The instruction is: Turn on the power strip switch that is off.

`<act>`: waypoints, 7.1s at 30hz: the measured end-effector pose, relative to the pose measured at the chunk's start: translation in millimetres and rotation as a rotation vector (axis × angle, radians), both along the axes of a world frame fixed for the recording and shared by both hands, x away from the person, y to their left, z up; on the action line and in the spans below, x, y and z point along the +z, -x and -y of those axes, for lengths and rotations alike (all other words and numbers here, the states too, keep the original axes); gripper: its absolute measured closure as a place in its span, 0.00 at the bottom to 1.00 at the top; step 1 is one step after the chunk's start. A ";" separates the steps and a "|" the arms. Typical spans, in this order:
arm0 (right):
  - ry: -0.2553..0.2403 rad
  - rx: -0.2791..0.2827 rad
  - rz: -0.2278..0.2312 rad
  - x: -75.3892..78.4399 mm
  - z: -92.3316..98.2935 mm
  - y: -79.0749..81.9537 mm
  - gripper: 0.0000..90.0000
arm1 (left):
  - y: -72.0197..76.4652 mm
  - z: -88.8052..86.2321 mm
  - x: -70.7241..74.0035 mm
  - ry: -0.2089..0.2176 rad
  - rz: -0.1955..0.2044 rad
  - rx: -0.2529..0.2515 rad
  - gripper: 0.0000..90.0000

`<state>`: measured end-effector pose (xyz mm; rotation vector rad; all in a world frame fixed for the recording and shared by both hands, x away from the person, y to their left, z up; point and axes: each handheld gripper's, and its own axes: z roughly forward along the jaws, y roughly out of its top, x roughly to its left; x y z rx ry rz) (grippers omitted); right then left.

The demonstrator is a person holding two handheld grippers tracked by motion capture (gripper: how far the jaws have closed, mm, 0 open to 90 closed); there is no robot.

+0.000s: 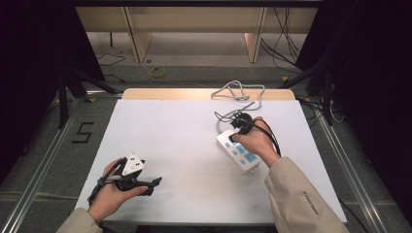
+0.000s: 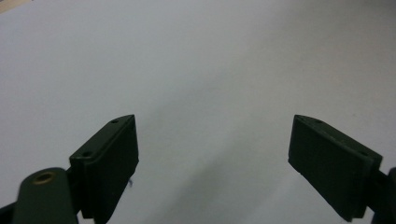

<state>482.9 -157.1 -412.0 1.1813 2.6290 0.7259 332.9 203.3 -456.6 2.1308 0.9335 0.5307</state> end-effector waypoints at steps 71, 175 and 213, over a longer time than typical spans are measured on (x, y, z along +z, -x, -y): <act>0.100 0.000 -0.080 -18.9 -23.9 -17.5 1.00 | 0.3 0.0 0.3 0.005 0.002 -0.004 0.18; -0.015 -0.020 0.009 -4.8 6.5 8.1 0.97 | -0.3 0.6 -1.1 -0.004 -0.004 -0.003 0.18; -0.216 -0.115 0.174 -16.0 116.7 86.2 0.54 | -0.5 -1.7 -2.3 0.001 -0.013 0.018 0.18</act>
